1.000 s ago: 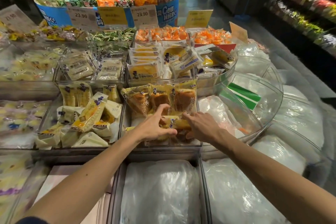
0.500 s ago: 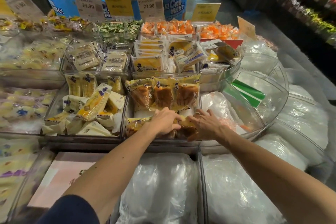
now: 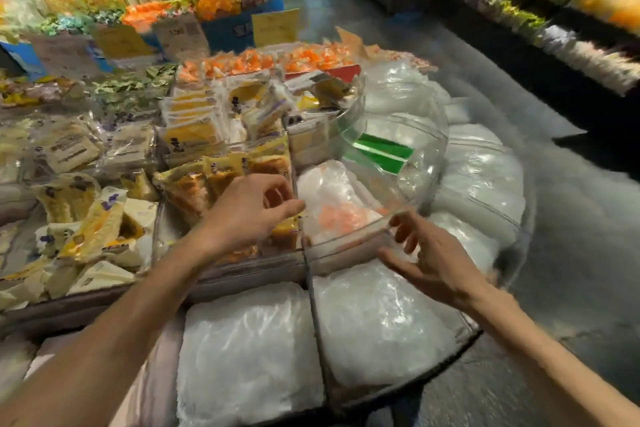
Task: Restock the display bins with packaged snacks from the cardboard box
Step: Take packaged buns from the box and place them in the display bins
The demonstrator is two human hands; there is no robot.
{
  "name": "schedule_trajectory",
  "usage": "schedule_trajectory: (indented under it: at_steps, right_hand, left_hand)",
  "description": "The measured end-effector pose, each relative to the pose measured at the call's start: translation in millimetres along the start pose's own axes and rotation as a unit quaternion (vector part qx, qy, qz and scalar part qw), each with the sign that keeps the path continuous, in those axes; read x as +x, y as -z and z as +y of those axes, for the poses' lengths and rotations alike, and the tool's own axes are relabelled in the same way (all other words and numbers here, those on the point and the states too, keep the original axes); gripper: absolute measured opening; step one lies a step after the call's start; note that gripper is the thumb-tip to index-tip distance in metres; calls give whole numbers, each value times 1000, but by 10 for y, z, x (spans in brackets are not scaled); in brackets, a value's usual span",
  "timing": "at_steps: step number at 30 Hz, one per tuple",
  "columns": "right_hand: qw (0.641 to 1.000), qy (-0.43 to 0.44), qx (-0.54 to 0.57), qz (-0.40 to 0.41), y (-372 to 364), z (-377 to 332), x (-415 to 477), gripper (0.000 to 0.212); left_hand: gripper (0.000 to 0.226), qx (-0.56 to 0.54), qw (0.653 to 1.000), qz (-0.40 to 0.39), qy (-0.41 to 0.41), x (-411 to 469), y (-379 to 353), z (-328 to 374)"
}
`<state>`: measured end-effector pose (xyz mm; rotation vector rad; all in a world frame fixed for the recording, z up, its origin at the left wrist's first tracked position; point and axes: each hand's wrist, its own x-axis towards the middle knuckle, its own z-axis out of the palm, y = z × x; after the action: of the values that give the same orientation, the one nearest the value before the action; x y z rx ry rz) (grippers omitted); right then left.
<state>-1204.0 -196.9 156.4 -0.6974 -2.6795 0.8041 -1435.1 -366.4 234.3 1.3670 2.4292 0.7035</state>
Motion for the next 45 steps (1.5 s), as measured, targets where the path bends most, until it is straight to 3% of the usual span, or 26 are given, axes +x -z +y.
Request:
schedule_trajectory:
  at_steps: [3,7,11,15,20,24,28,30,33,35,40,42,45]
  right_hand:
    - [993,-96,-24,65,206,291,-999,63]
    - [948,-278,-35,153,324,593,-2456,64]
    - [863,-448,-44,230,560,784,-3844,57]
    - [763,-573,-40,297,742,1053,-5100,30]
    - [656,-673,-9,341,877,1557,-6448,28]
    - [590,-729,39,344,988,2063,-7385,23]
    - [549,-767,95,318,1052,2541,-8045,26]
    - [527,-779,124,317,1062,2736,-8256,30]
    - [463,-798,195,334,1090,3051,-8483,49]
    - [411,-801,246,358,1099,3253,-8553,69]
    - [294,-787,345,419,1120,3635,-8568,106]
    - [254,-780,364,441,1112,3769,-8588,117]
    - [189,-747,406,491,1128,3920,-8629,143]
  left_hand:
    - [21,6,991,-52,-125,-42,-386,730]
    - [25,-41,938,-161,-304,-234,-1375,1892]
    - [24,-81,864,-280,-410,-754,-2492,3161]
    - [17,-40,778,-375,-502,-1574,-3494,4267]
    - [15,35,685,-480,-547,-2490,-4682,5248]
    - [28,87,663,-513,-538,-3056,-5648,5922]
    - [33,130,652,-529,-528,-3363,-6345,6320]
    - [38,150,641,-527,-539,-3432,-6592,6435]
    - [54,180,617,-516,-567,-3460,-6982,6620]
    - [68,222,573,-512,-601,-3430,-7220,6767]
    - [102,417,347,-469,-697,-3302,-7748,7157]
    - [106,436,301,-462,-711,-3281,-7942,7258]
    - [102,441,260,-457,-728,-3297,-8139,7319]
